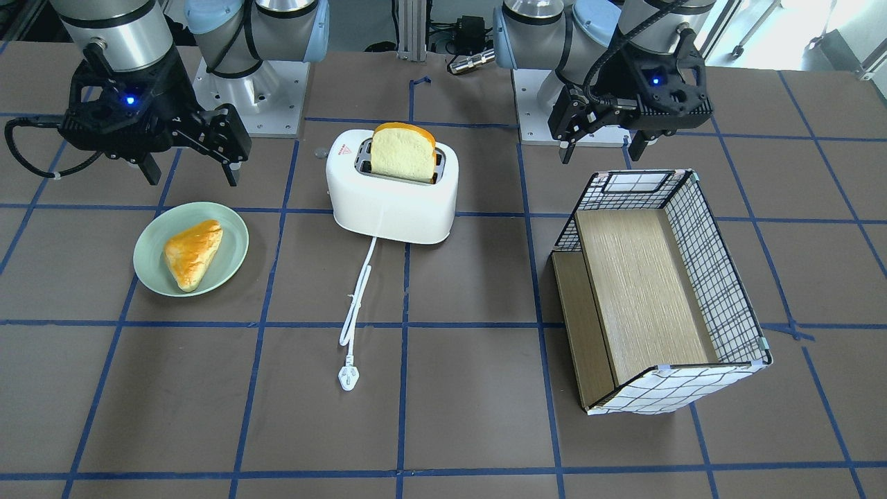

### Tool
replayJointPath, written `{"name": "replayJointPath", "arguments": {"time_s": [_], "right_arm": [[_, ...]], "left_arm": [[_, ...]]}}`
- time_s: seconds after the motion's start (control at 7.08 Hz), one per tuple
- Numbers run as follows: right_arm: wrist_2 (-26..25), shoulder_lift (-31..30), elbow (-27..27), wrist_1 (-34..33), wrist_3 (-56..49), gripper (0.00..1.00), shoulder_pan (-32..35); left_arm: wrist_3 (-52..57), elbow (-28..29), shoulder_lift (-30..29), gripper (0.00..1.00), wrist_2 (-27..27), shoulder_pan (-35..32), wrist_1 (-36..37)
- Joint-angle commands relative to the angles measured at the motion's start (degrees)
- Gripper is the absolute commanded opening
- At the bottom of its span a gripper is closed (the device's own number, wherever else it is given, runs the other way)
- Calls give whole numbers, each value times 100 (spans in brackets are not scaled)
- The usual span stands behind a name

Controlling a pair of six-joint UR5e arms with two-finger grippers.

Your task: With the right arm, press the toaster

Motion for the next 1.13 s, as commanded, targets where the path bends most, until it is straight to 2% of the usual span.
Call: {"name": "replayJointPath", "arguments": {"time_s": [0.0,0.42,0.56,0.85,0.99], "right_arm": [[-30,101,-7,-68,-139,100,-4],[-91,119,-15,-50,-121,100,-13],[-204,128,-155,-33,-121,100,-22],[-293,320,-524,423,-104,100,-30],[-302,304,-508,381,-34,100,-30]], "left_arm": [[0,1,0,100,0,0,0],[0,1,0,100,0,0,0],[0,1,-9,100,0,0,0],[0,1,0,100,0,0,0],[0,1,0,100,0,0,0]]}}
